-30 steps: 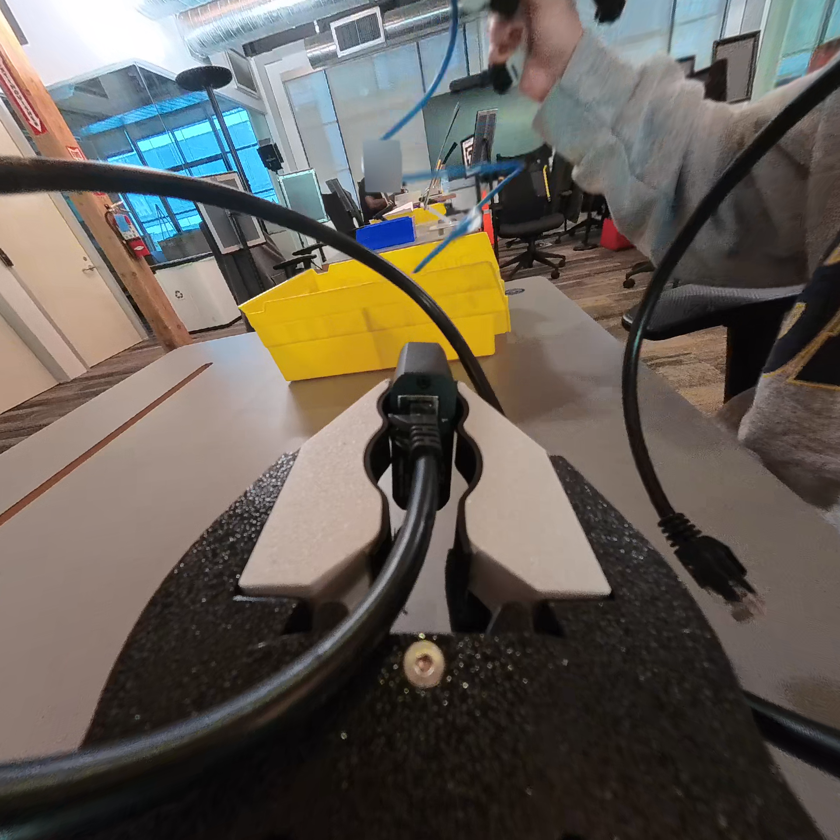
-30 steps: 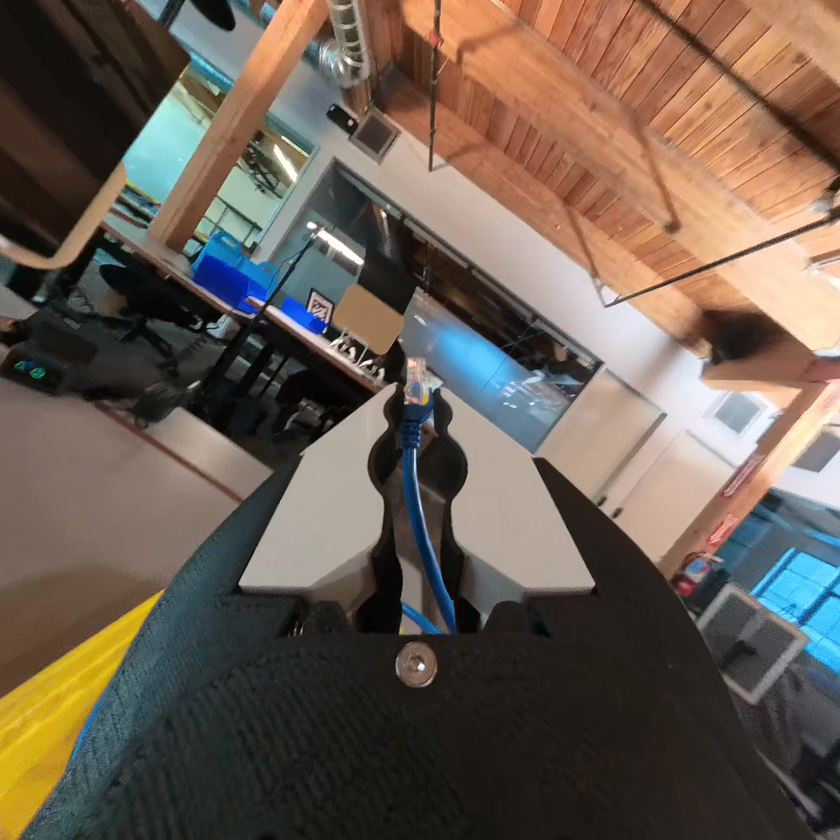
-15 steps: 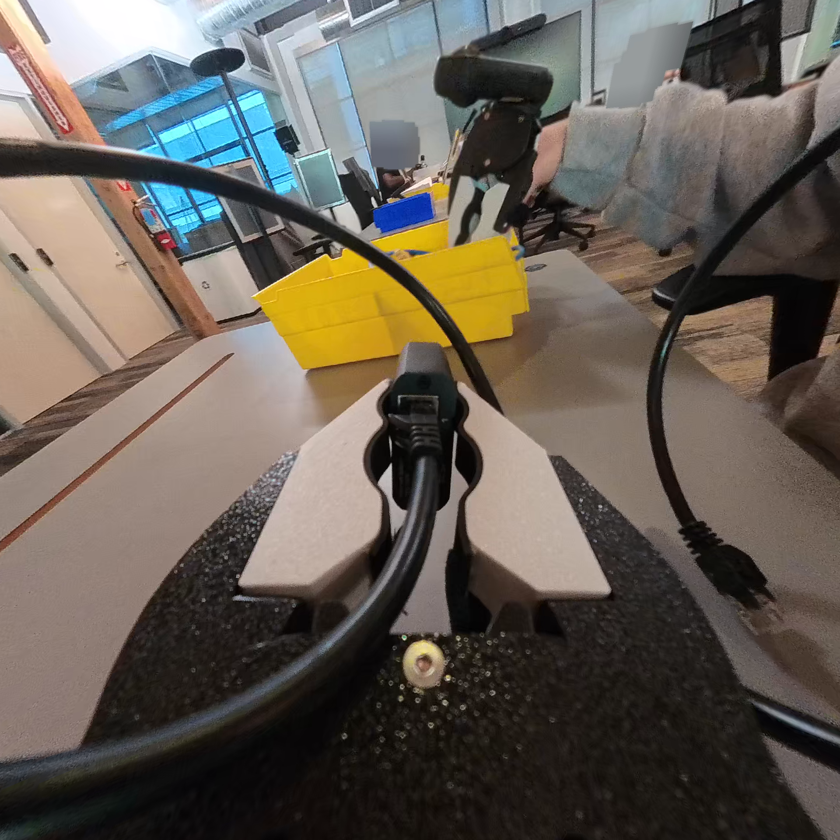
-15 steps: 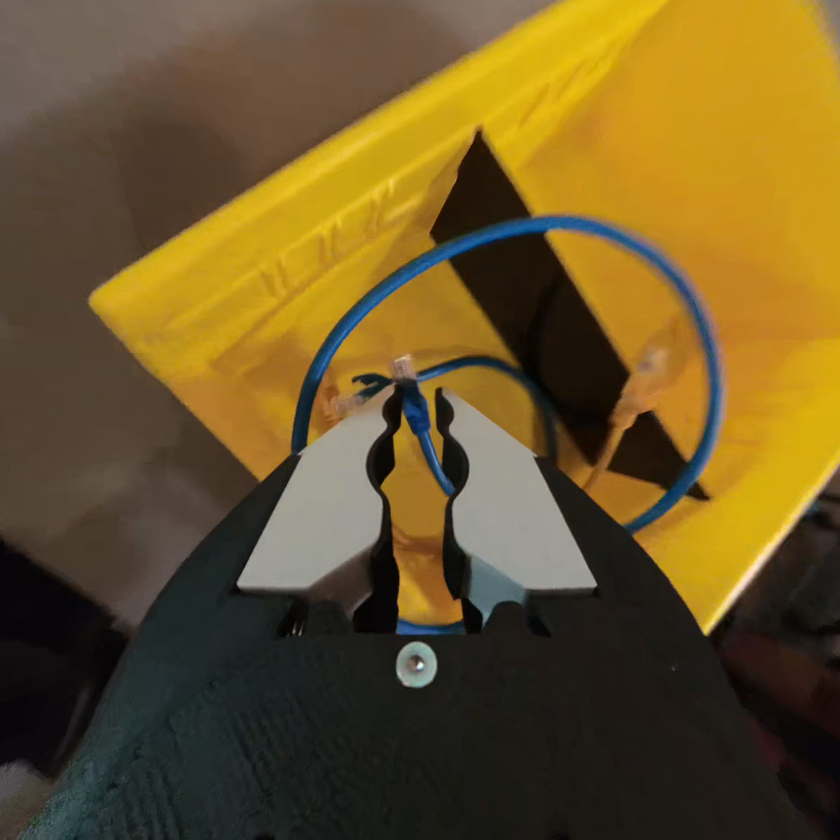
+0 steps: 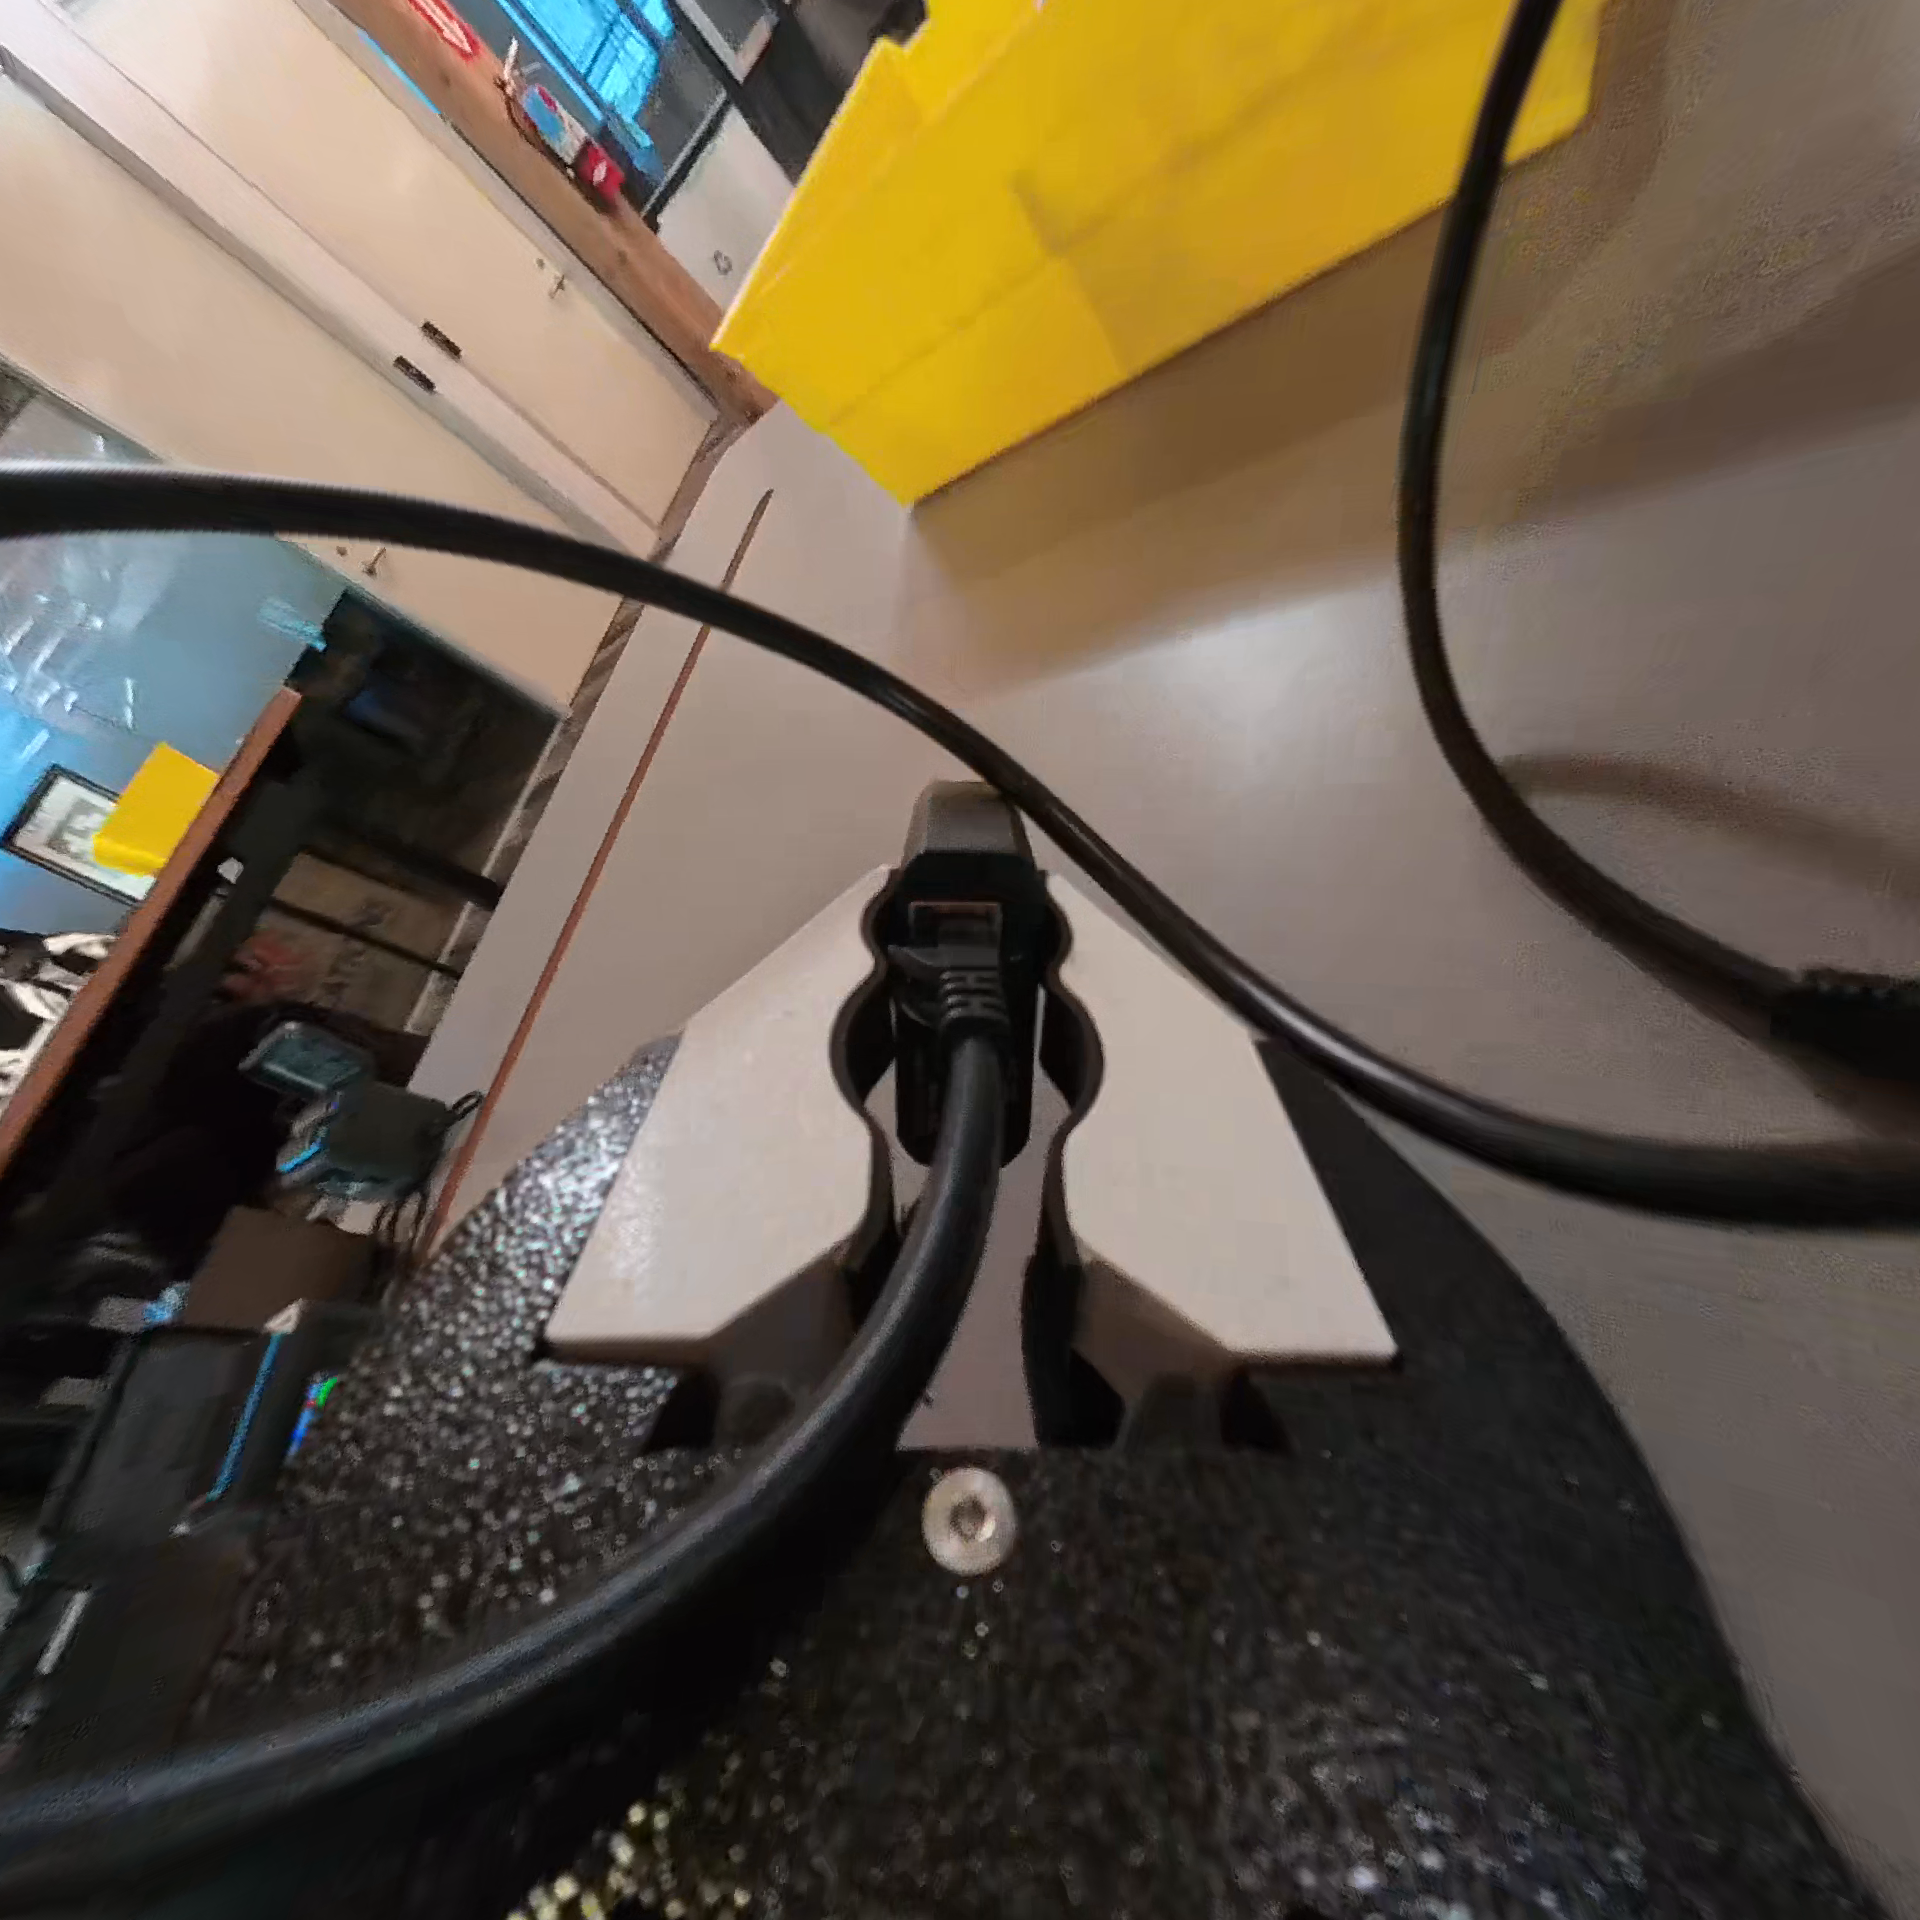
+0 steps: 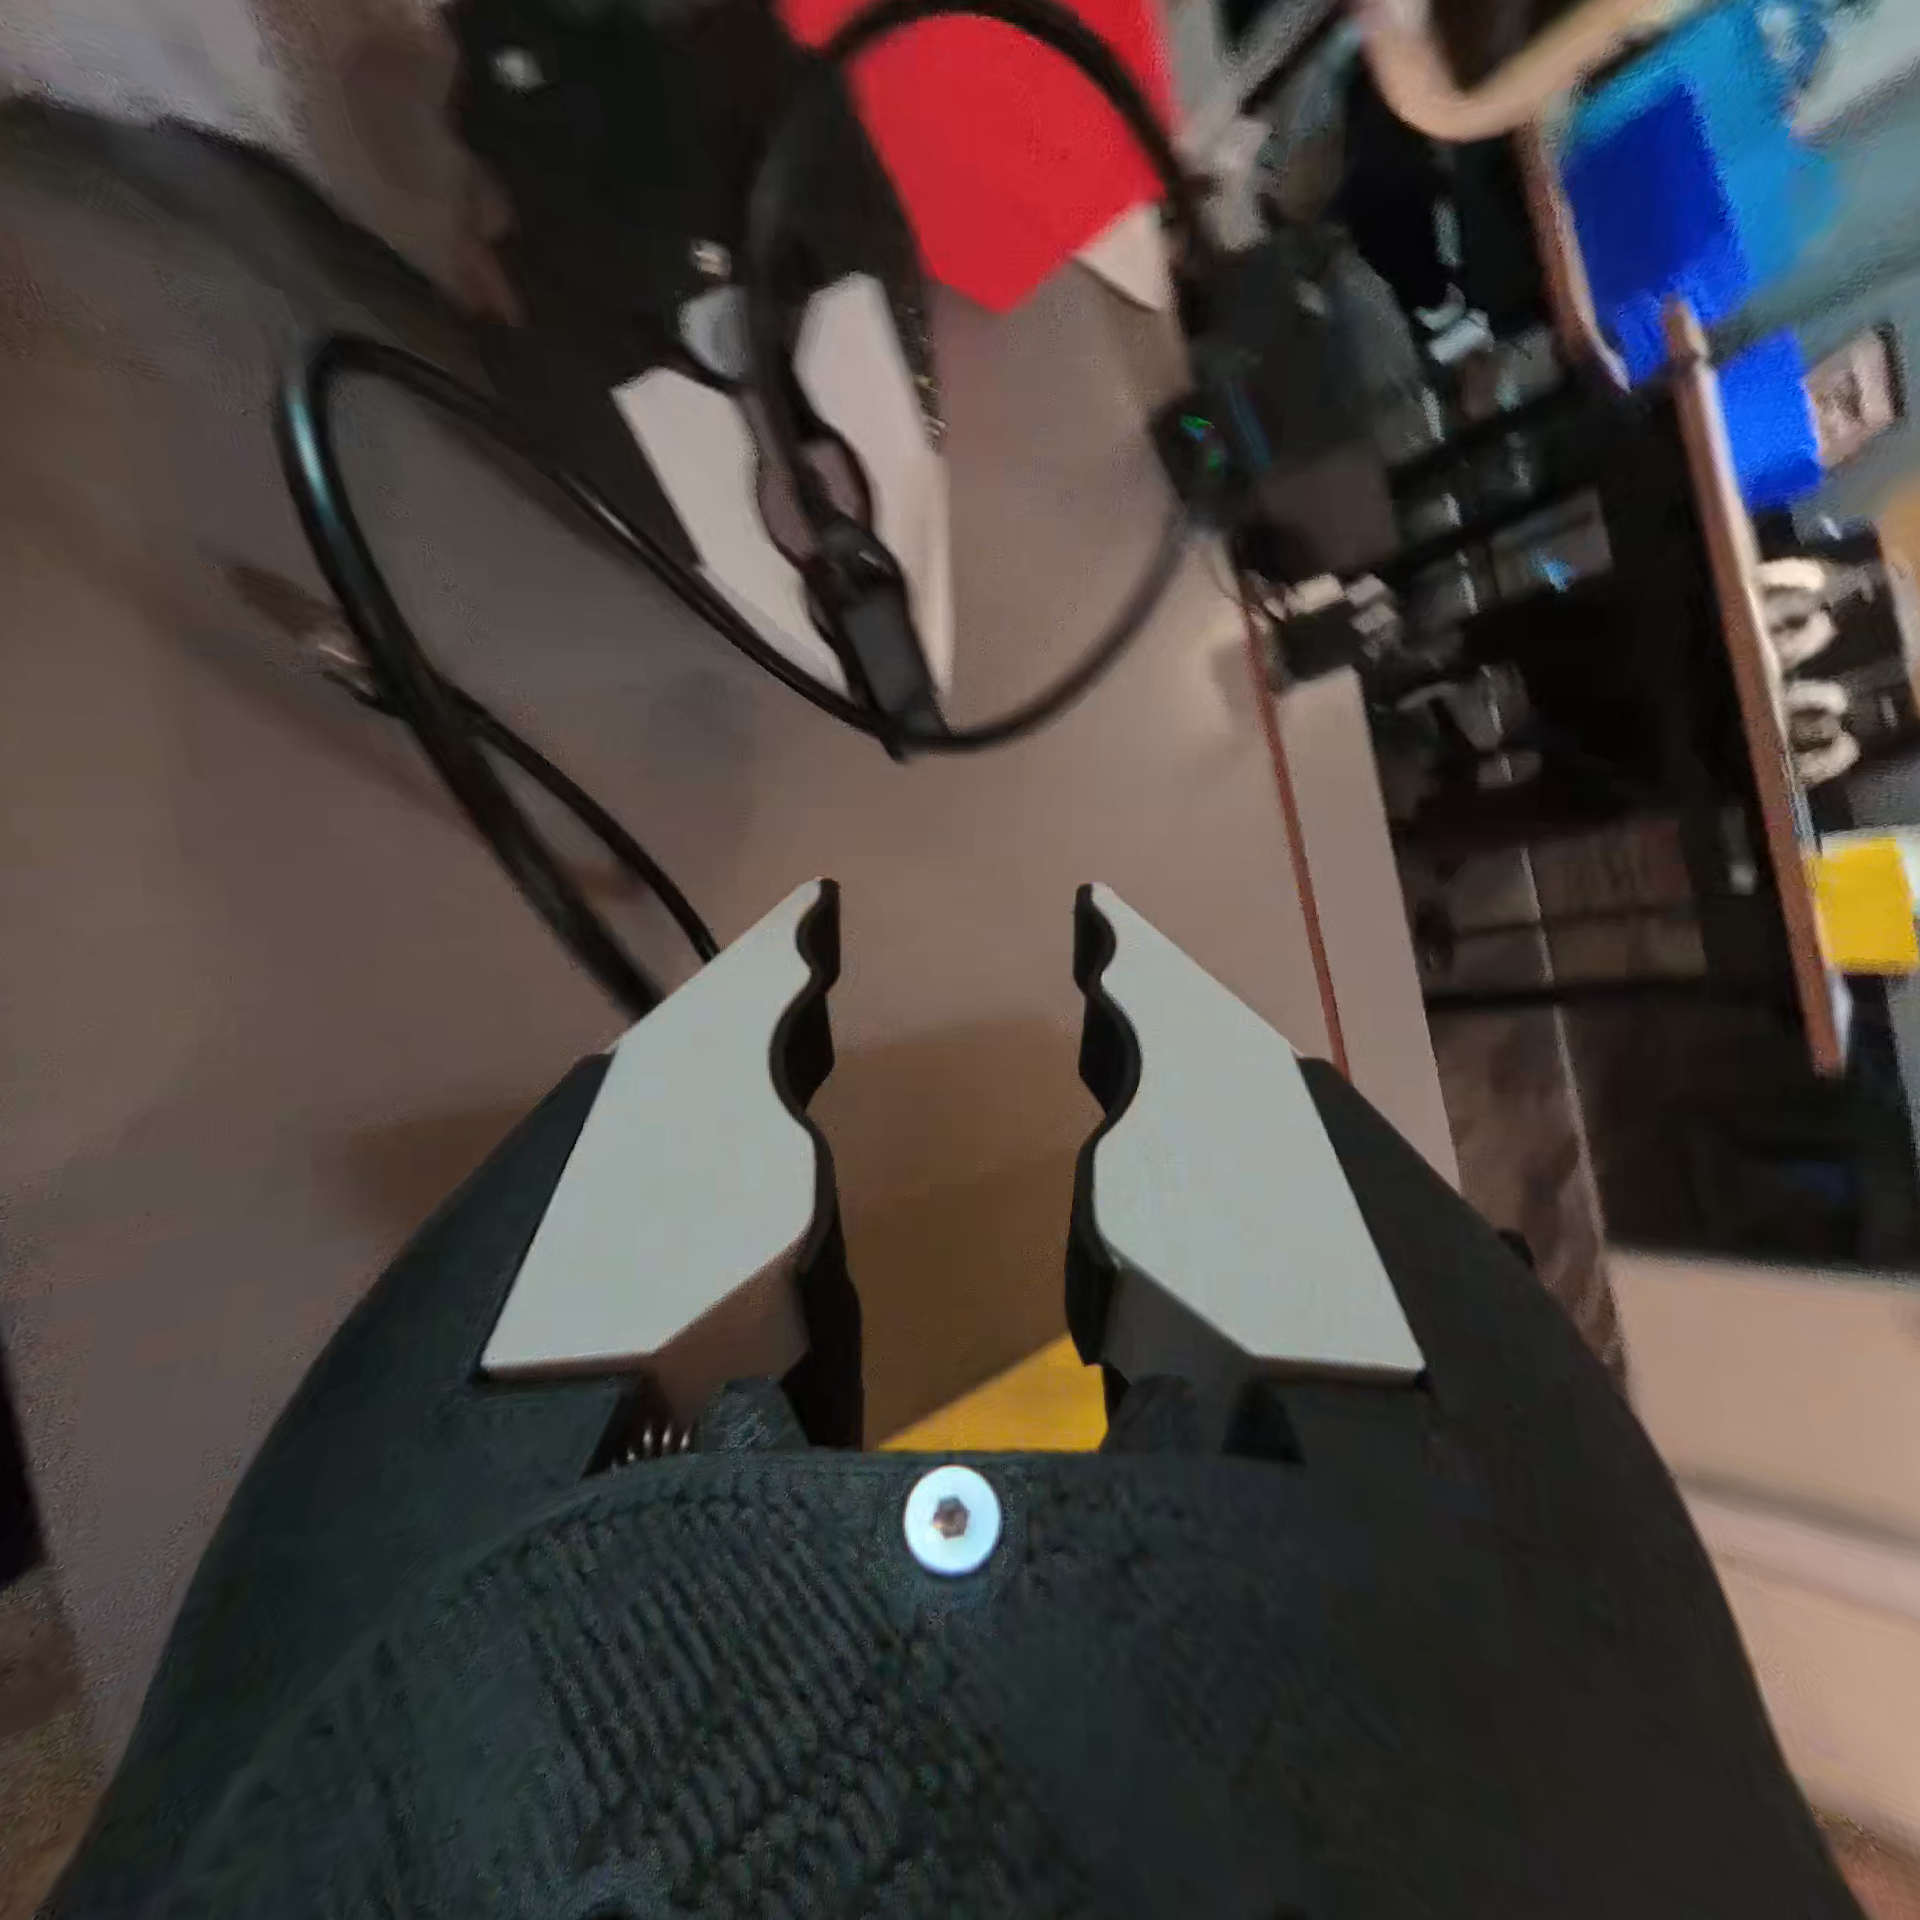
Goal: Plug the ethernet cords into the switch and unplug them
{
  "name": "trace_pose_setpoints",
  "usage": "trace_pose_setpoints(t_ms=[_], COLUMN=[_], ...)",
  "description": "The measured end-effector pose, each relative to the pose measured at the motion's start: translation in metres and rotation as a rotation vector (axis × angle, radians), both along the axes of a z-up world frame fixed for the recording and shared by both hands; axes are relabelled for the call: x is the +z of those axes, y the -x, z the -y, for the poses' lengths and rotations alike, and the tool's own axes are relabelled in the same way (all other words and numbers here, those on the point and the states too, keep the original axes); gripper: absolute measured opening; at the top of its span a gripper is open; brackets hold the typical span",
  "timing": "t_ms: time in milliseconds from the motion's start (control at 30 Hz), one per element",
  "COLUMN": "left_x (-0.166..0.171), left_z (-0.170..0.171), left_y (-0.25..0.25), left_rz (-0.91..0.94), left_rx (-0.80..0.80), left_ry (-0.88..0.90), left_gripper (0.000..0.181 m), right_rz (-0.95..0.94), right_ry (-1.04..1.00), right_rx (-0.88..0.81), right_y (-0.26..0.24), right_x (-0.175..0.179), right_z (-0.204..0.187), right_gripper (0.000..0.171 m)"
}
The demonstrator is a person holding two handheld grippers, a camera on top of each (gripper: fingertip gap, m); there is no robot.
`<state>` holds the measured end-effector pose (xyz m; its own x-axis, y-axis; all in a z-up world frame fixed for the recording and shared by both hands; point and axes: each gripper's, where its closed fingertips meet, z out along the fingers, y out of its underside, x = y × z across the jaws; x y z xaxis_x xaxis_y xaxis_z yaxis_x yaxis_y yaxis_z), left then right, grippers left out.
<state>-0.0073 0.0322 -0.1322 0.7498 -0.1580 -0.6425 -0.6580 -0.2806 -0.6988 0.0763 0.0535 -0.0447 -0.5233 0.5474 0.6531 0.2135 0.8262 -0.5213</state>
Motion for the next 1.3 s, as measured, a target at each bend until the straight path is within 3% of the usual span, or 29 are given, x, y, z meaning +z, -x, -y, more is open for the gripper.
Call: trace_pose_setpoints(t_ms=[33, 167, 400, 567, 700, 800, 900, 1033, 1167, 1300], left_x=[-0.002, -0.007, -0.005, -0.003, 0.041, 0.054, 0.053, 0.062, 0.052, 0.037], left_z=[-0.001, -0.001, 0.001, 0.004, 0.003, 0.008, 0.012, 0.025, 0.021, 0.01], left_y=[-0.004, -0.008, -0.022, -0.032, -0.02, -0.041, -0.06, -0.078, -0.074, -0.029], left_rz=[-0.017, -0.036, -0.074, -0.059, 0.197, 0.536, 0.717, 0.774, 0.622, 0.342], left_rx=[-0.013, -0.031, -0.121, -0.187, -0.112, -0.275, -0.426, -0.595, -0.531, -0.225], left_ry=[0.01, 0.035, 0.032, 0.022, -0.19, -0.214, -0.16, -0.169, -0.143, -0.127], left_gripper=[0.022, 0.021, 0.021, 0.022, 0.079, 0.108, 0.08, 0.026, 0.022, 0.022], right_rz=[0.019, 0.071, 0.088, 0.053, -0.013, -0.055, -0.049, -0.006, 0.071, 0.08], right_ry=[-0.055, -0.215, -0.348, -0.328, 0.071, 0.399, 0.604, 0.65, 0.616, 0.399], right_rx=[0.039, 0.114, 0.067, 0.084, 0.118, 0.249, 0.325, 0.389, 0.331, 0.05], right_y=[0.01, 0.043, 0.068, 0.069, 0.061, 0.047, 0.037, 0.028, 0.03, 0.042], right_x=[-0.014, -0.062, -0.095, -0.1, -0.076, -0.053, -0.041, -0.043, -0.055, -0.059], right_z=[0.014, 0.037, 0.025, 0.021, 0.026, 0.042, 0.053, 0.063, 0.057, -0.004], right_gripper=[0.044, 0.048, 0.048, 0.025, 0.02, 0.02, 0.02, 0.02, 0.02, 0.035])
